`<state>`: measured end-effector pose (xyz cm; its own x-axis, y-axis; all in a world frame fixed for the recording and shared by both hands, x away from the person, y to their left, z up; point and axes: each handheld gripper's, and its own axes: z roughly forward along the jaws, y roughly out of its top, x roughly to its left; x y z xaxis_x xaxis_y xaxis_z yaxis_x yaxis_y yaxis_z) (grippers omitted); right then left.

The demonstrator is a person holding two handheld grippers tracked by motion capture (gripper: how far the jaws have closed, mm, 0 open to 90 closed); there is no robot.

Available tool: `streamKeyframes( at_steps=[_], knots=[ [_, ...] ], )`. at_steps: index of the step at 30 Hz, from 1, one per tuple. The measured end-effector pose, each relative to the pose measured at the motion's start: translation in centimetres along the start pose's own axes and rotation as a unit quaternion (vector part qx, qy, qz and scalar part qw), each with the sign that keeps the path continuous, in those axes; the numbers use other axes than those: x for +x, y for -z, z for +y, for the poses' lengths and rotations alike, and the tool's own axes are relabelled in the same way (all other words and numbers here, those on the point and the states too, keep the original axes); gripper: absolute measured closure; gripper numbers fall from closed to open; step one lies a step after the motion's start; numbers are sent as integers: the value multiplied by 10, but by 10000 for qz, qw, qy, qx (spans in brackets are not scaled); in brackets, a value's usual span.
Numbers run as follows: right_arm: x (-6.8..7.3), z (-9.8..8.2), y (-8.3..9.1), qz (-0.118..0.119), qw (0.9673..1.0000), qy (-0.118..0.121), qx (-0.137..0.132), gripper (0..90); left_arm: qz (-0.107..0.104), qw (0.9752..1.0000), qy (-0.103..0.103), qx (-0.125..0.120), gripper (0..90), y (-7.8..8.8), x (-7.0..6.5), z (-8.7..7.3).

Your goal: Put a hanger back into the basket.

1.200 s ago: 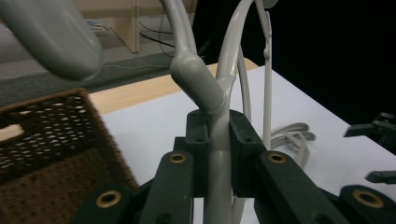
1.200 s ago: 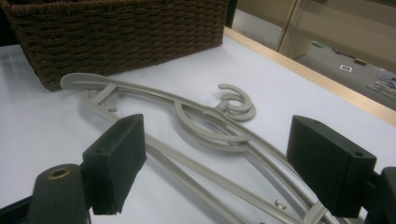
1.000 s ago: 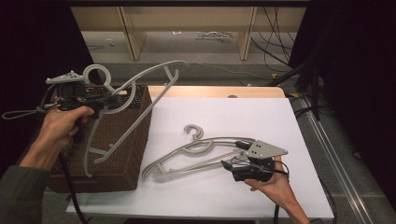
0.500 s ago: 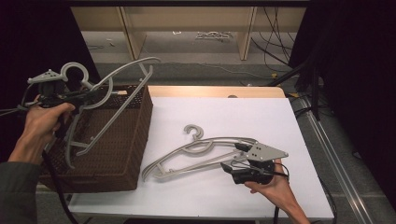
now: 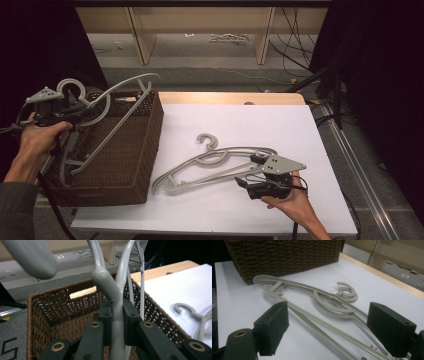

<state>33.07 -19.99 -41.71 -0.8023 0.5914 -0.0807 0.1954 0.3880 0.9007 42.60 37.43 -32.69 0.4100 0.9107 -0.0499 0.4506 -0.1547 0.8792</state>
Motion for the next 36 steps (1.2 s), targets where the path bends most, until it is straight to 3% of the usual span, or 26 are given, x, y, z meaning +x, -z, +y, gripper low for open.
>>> streamKeyframes(
  at_steps=[5, 11, 18, 24, 25, 27, 28, 32, 36],
  knots=[
    [1, 0, 0, 43, 10000, 5, 42, 188, 185, 9996, -127, 184, 800, -2, 6, -12],
    [1, 0, 0, 49, 10000, 44, 33, 189, 269, 9991, -40, 336, 800, -6, 13, -23],
    [2, -1, -1, 68, 9999, 27, 71, 189, 387, 9980, -94, 501, 800, -15, 15, -29],
    [2, -2, -2, 47, 10000, 49, 43, 189, 452, 9960, -206, 742, 799, -26, 18, -39],
    [1, -2, -2, 42, 10000, 48, 35, 189, 451, 9937, -384, 950, 799, -25, 20, -39],
    [1, -1, -2, 71, 9999, 40, 71, 189, 465, 9944, -317, 890, 799, -30, 19, -43],
    [1, -1, -2, 71, 9999, 40, 71, 189, 476, 9918, -368, 1129, 799, -29, 20, -44],
    [1, -1, -2, 88, 9999, 42, 69, 189, 536, 9906, -336, 1213, 798, -35, 20, -49],
    [1, -2, -3, 106, 9999, 44, 67, 189, 540, 9909, -330, 1186, 797, -42, 19, -53]
  ],
)
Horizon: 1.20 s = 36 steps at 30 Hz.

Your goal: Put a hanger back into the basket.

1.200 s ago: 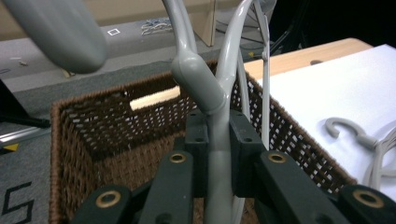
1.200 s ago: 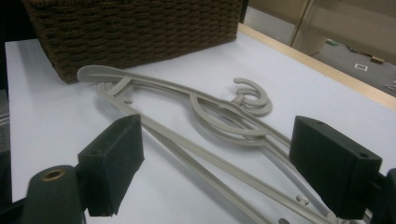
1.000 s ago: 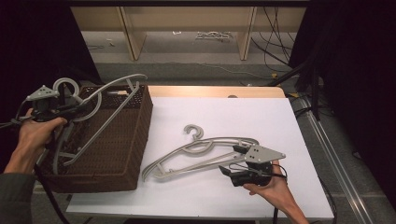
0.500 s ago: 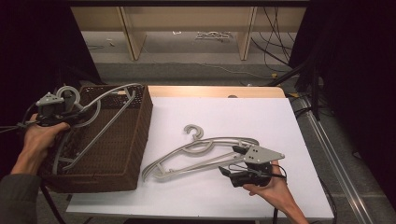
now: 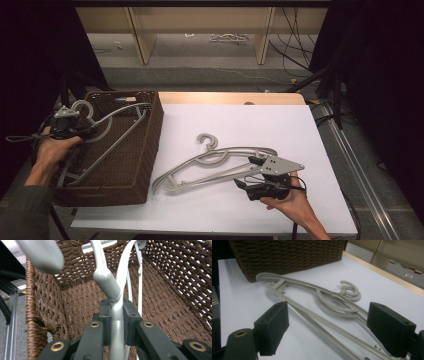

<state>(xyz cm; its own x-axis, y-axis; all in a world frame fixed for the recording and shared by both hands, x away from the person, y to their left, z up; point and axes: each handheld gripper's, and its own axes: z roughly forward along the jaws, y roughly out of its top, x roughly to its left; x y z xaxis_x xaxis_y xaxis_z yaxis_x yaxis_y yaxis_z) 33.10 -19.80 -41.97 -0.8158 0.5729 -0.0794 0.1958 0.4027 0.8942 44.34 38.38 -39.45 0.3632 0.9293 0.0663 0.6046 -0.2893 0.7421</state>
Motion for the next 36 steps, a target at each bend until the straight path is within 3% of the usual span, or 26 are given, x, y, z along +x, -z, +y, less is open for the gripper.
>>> streamKeyframes(
  at_steps=[3, 10, 17, 23, 26, 29, 32, 36],
  knots=[
    [0, 0, -1, 16, 10000, 19, 17, 189, 49, 9999, 40, 134, 794, -5, 0, -1],
    [1, 0, 0, 19, 10000, 9, 21, 189, 122, 9998, 56, 178, 789, -14, 0, -6],
    [1, 0, -1, 26, 10000, 27, 18, 189, 491, 9981, 253, 271, 745, -18, 6, -14],
    [1, -1, -1, 41, 10000, 20, 25, 189, 498, 9977, 449, 86, 721, -5, 13, -17],
    [1, 0, -1, 40, 10000, 22, 20, 189, 538, 9972, 529, 3, 666, 1, 12, -14],
    [1, 0, -1, 39, 10000, 31, 18, 189, 539, 9965, 626, -135, 628, 10, 10, -10],
    [1, 0, -1, 23, 10000, 12, 14, 189, 526, 9943, 858, -354, 568, 17, 5, -7],
    [0, 0, 0, -54, 10000, -2, -28, 189, 542, 9926, 949, -537, 479, 27, -4, -4]
  ],
)
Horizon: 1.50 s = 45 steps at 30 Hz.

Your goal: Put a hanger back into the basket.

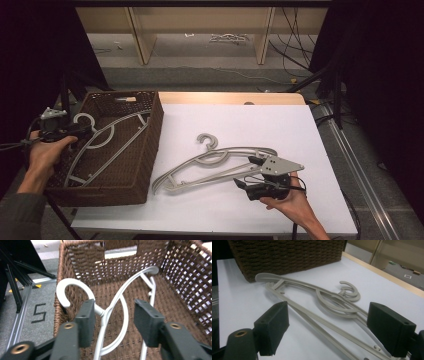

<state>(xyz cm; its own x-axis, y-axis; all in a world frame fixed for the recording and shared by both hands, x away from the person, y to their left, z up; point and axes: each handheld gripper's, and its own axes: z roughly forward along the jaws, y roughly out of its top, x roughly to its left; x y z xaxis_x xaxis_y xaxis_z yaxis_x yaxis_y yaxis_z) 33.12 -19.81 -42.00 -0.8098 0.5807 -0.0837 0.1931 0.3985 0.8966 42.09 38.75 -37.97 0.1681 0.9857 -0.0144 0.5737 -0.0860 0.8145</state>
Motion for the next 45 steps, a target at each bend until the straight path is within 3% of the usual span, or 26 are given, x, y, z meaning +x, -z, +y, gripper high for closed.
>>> streamKeyframes(
  at_steps=[6, 9, 10, 11, 14, 15, 16, 17, 18, 21, 24, 29, 31, 33, 34, 36, 40, 44, 45],
  knots=[
    [-1, 0, 1, -81, 9999, -17, -67, 188, -203, 9994, 69, -286, 377, 17, -21, 3],
    [-1, 1, 2, -125, 9999, -51, -102, 188, -350, 9976, 156, -585, 356, 28, -35, 3],
    [-1, 1, 2, -167, 9997, -63, -137, 188, -468, 9963, 103, -707, 348, 35, -45, 2],
    [-1, 1, 2, -193, 9996, -96, -166, 188, -468, 9963, 103, -707, 337, 35, -45, 2],
    [-2, 0, 3, -262, 9992, -153, -257, 188, -649, 9931, 6, -975, 330, 47, -61, 0],
    [-1, 0, 3, -228, 9992, -219, -230, 188, -750, 9908, -99, -1126, 329, 54, -72, -3],
    [-1, 0, 3, -228, 9992, -219, -230, 188, -750, 9908, -99, -1126, 326, 54, -72, -3],
    [-3, 1, 4, -260, 9991, -210, -278, 188, -873, 9883, -234, -1226, 320, 60, -84, -6],
    [-3, 1, 4, -260, 9991, -210, -278, 188, -873, 9883, -234, -1226, 316, 60, -84, -6],
    [-3, 0, 4, -295, 9987, -273, -320, 188, -1046, 9847, -391, -1336, 311, 69, -100, -11],
    [-2, 0, 3, -272, 9988, -277, -315, 188, -995, 9831, -661, -1387, 292, 80, -112, -13],
    [0, 0, 3, -259, 9987, -330, -302, 188, -1360, 9783, -452, -1493, 291, 95, -126, -17],
    [1, 0, 3, -236, 9987, -345, -288, 188, -1433, 9781, -445, -1442, 288, 96, -134, -22],
    [1, 0, 3, -196, 9986, -371, -334, 188, -1566, 9758, -486, -1446, 284, 95, -147, -29],
    [1, 0, 3, -196, 9986, -371, -334, 188, -1566, 9758, -486, -1446, 283, 95, -147, -29],
    [1, 0, 3, -261, 9986, -363, -297, 187, -1707, 9737, -461, -1433, 282, 93, -154, -33],
    [1, -1, 3, -237, 9986, -364, -292, 186, -2030, 9672, -455, -1459, 268, 87, -167, -42],
    [1, -1, 3, -240, 9985, -372, -328, 184, -2254, 9609, -739, -1432, 234, 81, -181, -48],
    [1, -1, 3, -238, 9984, -384, -328, 179, -2357, 9581, -766, -1436, 218, 78, -187, -50]
  ],
)
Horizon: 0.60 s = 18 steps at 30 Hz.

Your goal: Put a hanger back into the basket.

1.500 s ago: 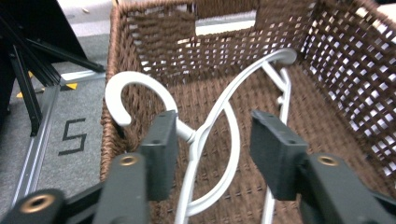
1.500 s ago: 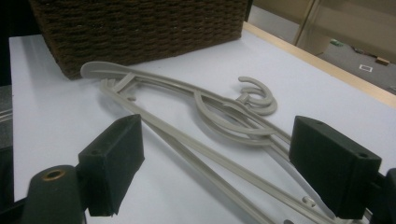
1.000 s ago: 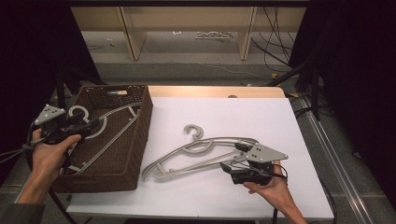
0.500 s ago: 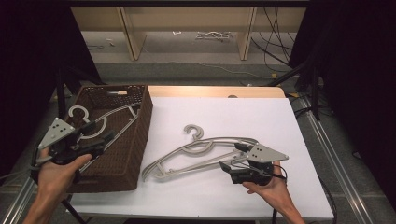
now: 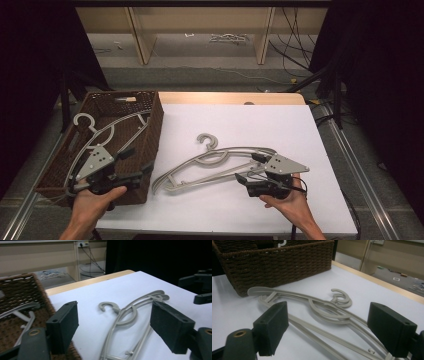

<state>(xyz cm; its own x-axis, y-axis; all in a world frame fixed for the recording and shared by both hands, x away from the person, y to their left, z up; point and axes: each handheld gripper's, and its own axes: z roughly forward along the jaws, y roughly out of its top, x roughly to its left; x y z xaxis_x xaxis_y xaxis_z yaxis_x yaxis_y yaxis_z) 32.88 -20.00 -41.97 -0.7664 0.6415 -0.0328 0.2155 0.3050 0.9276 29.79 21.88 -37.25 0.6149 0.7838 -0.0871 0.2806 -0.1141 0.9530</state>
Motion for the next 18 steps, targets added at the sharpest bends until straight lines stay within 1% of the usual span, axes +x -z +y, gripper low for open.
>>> streamKeyframes(
  at_steps=[2, 4, 6, 7, 8, 9, 11, 14, 16, 18],
  knots=[
    [0, 0, 0, 3, 10000, 3, -4, 179, -25, 10000, -6, 0, 203, -2, -2, -1],
    [0, 0, 1, 3, 10000, -9, -16, 177, -74, 10000, -1, -15, 158, -5, -6, -4],
    [0, 0, 0, 14, 10000, -16, -20, 175, -172, 9998, -10, -74, 161, -7, -9, -6],
    [1, 0, 0, -6, 10000, -11, -49, 172, -173, 9998, -9, -93, 161, -7, -11, -7],
    [1, -1, -1, 49, 10000, -42, -74, 172, -216, 9997, -16, -118, 160, -8, -13, -8],
    [1, 0, 0, 52, 10000, -33, -6, 171, -248, 9996, 6, -127, 160, -9, -14, -9],
    [1, -1, 0, 48, 10000, -41, -25, 171, -320, 9994, -34, -121, 159, -12, -17, -12],
    [0, -2, 0, -16, 10000, -54, -80, 170, -339, 9993, -62, -169, 159, -15, -21, -16],
    [0, -2, 0, 1, 10000, -59, -69, 170, -373, 9991, -40, -180, 158, -17, -22, -18],
    [-1, -2, 0, 4, 10000, -61, -57, 169, -366, 9991, -77, -186, 158, -18, -23, -21]
  ],
)
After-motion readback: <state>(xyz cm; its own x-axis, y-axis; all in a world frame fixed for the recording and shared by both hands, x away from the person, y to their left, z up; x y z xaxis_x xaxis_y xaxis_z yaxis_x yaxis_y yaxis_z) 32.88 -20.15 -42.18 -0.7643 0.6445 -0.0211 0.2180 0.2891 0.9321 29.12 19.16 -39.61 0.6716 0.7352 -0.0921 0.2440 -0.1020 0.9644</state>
